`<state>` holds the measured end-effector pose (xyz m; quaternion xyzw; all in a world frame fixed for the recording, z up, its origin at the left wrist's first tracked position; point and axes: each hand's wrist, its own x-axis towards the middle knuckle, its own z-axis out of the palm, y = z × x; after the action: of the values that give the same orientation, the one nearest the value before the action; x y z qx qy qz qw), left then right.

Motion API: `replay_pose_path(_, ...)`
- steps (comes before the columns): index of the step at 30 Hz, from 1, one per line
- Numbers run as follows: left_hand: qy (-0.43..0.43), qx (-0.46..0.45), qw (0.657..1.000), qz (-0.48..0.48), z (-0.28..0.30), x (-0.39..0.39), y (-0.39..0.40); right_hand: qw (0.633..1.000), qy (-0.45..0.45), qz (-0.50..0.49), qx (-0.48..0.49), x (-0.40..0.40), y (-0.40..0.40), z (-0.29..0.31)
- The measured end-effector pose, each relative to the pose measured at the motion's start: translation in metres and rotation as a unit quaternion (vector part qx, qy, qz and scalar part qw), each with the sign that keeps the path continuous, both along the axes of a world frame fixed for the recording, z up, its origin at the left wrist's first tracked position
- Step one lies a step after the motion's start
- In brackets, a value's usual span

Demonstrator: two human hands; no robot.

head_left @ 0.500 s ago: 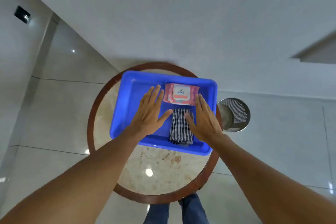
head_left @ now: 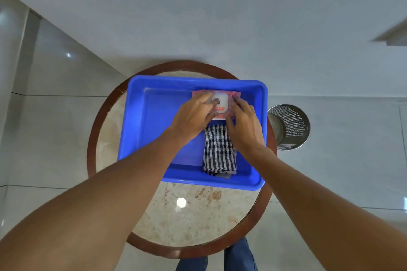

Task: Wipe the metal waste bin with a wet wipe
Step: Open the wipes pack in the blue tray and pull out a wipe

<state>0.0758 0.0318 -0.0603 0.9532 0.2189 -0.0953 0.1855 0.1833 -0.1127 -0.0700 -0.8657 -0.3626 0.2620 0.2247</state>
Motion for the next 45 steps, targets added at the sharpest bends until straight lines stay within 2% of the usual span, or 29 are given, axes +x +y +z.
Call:
replay_pose_path(5,0.013,0.029,0.998,-0.062,-0.002,0.000,0.003,1.000,0.002,-0.010,0.002,0.002,0.003,0.001)
replay_pose_path(8,-0.012,0.033,0.996,-0.079,-0.002,0.000,0.006,1.000,0.002,-0.001,0.009,0.003,0.002,-0.002)
replay_pose_path(12,-0.089,-0.074,0.991,0.074,0.013,0.017,0.018,1.000,-0.001,-0.003,0.007,0.007,0.001,-0.004)
replay_pose_path(16,-0.129,-0.149,0.970,0.139,0.021,0.030,0.030,0.999,-0.021,-0.002,0.039,0.007,0.003,0.000)
replay_pose_path(21,-0.146,-0.176,0.962,0.147,0.016,0.027,0.034,0.997,0.013,0.010,0.071,0.006,0.017,0.003)
replay_pose_path(27,-0.150,-0.177,0.961,0.149,0.017,0.025,0.033,0.999,-0.009,0.032,0.016,0.011,0.032,0.000)
replay_pose_path(32,-0.151,-0.185,0.959,0.153,0.015,0.025,0.032,0.998,-0.001,0.053,0.017,0.018,0.031,0.001)
replay_pose_path(40,-0.151,-0.170,0.963,0.146,0.013,0.027,0.034,0.995,-0.064,0.079,0.025,0.020,0.031,-0.003)
replay_pose_path(42,-0.147,-0.166,0.965,0.139,0.013,0.026,0.033,0.997,-0.029,0.038,0.062,0.017,0.029,-0.005)
replay_pose_path(45,-0.147,-0.169,0.965,0.133,0.013,0.022,0.029,0.978,0.074,-0.102,0.164,0.011,0.018,-0.002)
